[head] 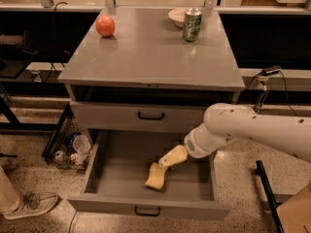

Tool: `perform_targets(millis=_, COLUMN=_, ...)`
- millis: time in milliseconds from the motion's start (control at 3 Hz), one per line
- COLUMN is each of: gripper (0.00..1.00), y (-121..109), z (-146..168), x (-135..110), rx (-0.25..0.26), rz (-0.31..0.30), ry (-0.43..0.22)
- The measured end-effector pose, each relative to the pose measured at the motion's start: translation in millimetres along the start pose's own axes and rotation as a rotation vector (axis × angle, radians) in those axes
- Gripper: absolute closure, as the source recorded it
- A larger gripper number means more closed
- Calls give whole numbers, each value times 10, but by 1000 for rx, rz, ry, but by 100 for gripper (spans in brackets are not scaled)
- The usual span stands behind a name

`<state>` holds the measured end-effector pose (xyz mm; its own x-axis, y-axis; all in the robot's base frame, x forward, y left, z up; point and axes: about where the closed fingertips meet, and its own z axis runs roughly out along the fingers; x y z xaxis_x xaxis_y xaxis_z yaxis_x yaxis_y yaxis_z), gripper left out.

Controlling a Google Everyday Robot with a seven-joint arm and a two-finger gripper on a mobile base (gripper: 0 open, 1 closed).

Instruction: Pick sponge from middle drawer and place on counter

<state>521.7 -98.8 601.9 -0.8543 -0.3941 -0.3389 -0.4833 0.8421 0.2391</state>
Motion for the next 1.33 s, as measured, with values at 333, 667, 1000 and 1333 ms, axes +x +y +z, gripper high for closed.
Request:
perform_targets(millis=333, gripper=0, y=0, z=1, x=0, rx=0, rz=0, ry=0)
perform_targets(millis=667, gripper=0, y=16, z=148, x=-19, rx=-4, rz=51, ry=7)
perform_targets(millis=1000, gripper=0, y=-45, z=589, x=-19, rx=45, rz=112, ry=46)
perform_targets(millis=1333, gripper=0, y=-65, z=1109, x=-64, rx=107, rz=169, ry=74)
